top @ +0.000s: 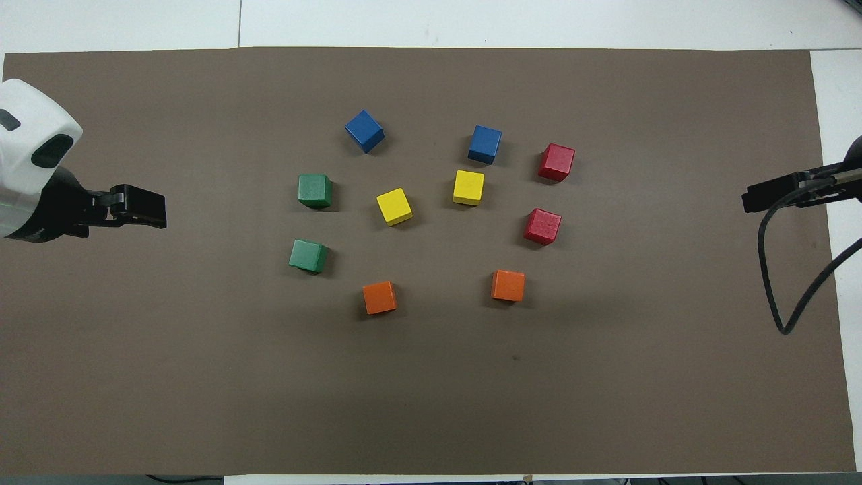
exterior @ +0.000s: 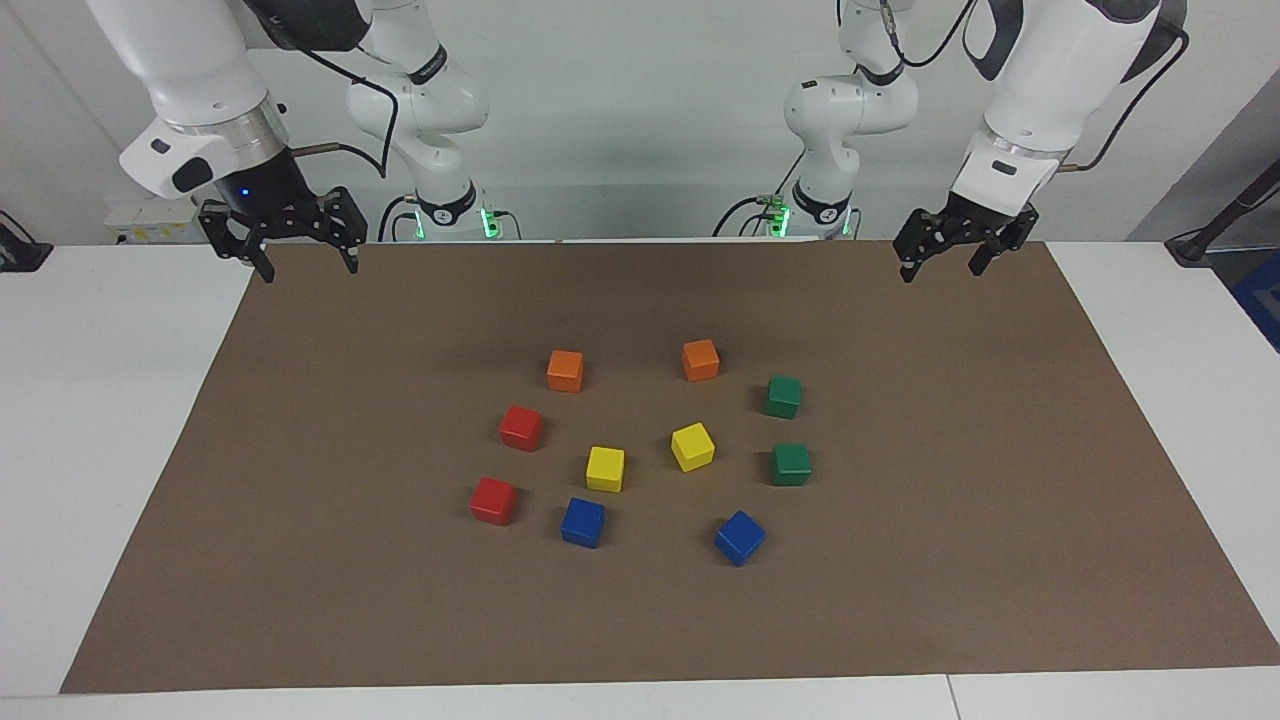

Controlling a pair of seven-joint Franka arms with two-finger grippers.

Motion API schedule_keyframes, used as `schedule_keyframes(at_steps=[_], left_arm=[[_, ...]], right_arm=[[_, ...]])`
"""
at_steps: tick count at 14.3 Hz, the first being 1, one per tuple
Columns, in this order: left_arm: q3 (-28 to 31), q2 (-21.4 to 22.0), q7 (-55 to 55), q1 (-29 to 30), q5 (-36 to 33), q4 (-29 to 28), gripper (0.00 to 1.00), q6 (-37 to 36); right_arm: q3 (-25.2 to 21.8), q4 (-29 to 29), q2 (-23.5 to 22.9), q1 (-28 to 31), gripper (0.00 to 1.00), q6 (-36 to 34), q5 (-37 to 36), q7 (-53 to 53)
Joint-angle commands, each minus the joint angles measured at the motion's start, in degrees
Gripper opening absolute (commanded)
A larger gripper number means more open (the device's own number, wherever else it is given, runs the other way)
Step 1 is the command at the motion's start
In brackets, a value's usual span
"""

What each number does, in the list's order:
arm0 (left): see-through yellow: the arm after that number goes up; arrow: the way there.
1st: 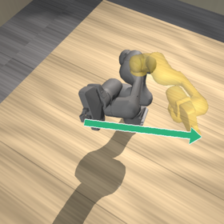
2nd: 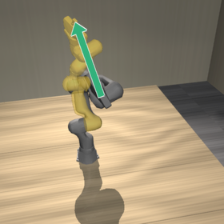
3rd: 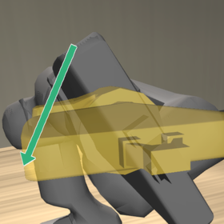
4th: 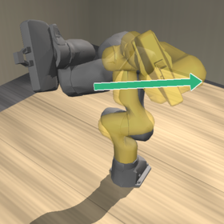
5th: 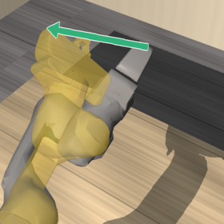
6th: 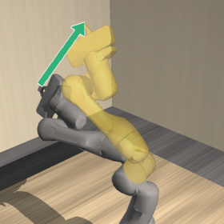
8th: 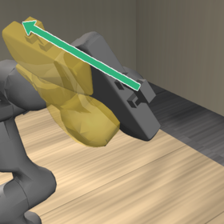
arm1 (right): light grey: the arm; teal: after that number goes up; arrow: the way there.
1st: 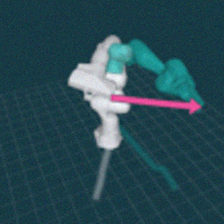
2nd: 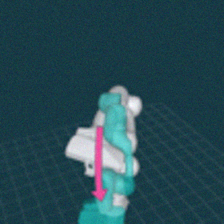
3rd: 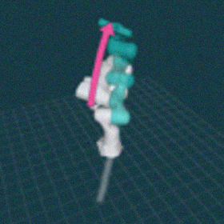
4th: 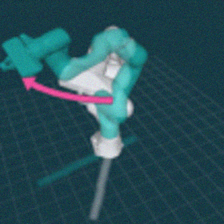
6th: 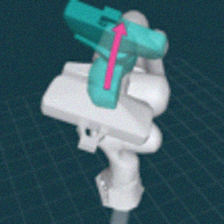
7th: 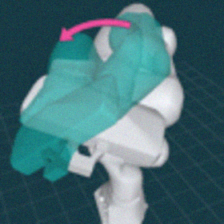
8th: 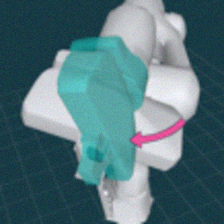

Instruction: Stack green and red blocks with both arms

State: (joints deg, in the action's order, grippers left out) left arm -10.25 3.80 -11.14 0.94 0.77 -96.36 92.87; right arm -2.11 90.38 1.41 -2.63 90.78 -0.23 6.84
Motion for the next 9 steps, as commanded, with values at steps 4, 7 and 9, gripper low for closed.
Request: schedule_keyframes(at_steps=[4,7,9], left_arm=[[0.23,-0.90,0.42,-0.50,-0.86,1.18,1.00,0.12],[0.14,-0.81,0.42,-1.29,-0.86,0.82,1.00,0.20],[0.58,-2.04,-0.54,-1.38,-0.77,1.09,1.00,-0.06]], right_arm=[[0.26,1.46,1.40,0.52,1.00,-0.34,1.11,-0.69],[0.26,1.55,1.40,0.52,1.00,-0.34,1.11,-0.43],[0.26,1.73,1.49,0.43,1.00,-0.34,1.11,-0.77]])
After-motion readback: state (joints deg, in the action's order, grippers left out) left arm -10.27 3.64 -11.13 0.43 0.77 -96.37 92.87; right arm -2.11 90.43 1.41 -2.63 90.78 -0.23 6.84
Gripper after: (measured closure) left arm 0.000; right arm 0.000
